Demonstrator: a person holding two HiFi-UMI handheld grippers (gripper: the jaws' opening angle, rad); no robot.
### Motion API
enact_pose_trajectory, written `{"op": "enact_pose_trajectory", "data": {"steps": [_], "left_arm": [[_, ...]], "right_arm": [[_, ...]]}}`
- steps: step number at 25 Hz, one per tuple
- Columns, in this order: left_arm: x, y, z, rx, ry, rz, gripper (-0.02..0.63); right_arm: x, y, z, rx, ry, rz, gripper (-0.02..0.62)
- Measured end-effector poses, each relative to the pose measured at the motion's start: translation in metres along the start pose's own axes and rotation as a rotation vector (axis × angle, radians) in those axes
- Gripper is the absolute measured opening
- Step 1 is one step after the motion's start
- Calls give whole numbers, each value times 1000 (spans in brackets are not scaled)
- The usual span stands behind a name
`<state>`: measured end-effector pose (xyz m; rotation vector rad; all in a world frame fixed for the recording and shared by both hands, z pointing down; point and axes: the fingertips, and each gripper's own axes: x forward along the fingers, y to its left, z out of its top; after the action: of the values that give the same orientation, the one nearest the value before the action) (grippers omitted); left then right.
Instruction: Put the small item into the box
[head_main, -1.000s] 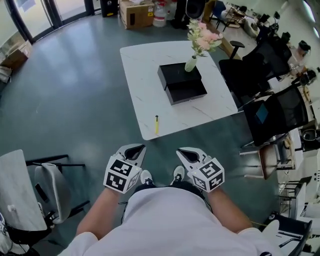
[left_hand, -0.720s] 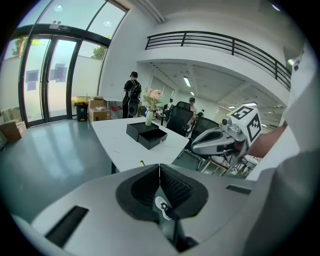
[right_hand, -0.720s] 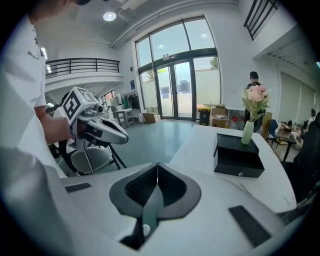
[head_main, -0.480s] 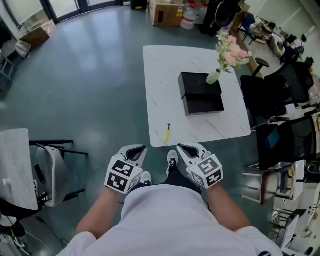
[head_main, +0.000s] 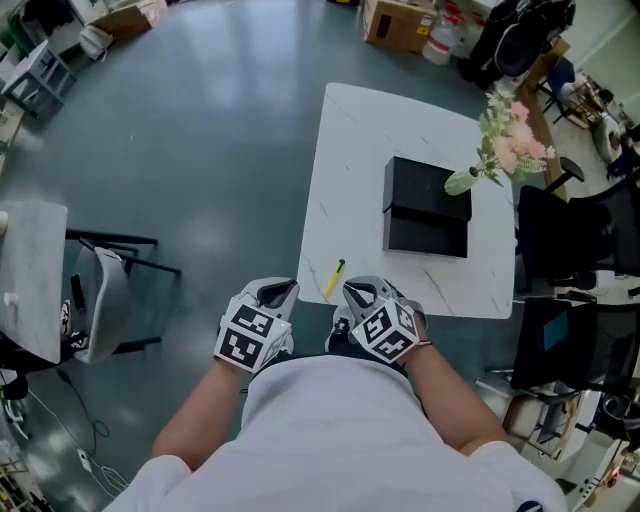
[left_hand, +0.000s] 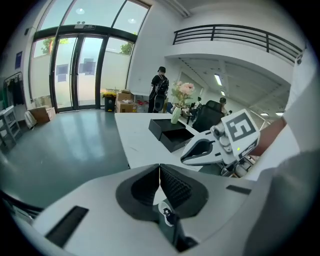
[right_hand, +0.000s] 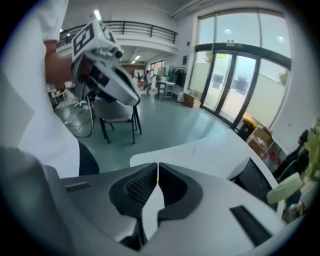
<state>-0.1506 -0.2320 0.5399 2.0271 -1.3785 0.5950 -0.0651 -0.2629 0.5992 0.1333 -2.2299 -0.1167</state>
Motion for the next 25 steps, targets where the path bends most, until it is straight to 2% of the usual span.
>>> {"op": "enact_pose_trajectory", "data": {"steps": [4,9,11,12,19,22,25], "left_arm": [[10,4,-4,-45,15,73,17],[7,6,-11,-108,28,148,17],[5,6,-12,-134,24,176,17],[3,6,-12,-148,19,191,17],[-8,2,-26,-228,22,266,17],[-9,-2,-28,-248,22,287,17],[-11,-4,-28,-265,10,300,17]], "right_arm": [[40,-2,-30,-149,75,90,18],[69,0,-45,-327,125,169,25],[77,2,-49,-407,147,208,89],[80,3,-50,-447,157,224,101],[100,11,-59,-760,214,309,111],[105,13,-66,-818,236,346,126],[107,13,-65,-821,237,361,127]]}}
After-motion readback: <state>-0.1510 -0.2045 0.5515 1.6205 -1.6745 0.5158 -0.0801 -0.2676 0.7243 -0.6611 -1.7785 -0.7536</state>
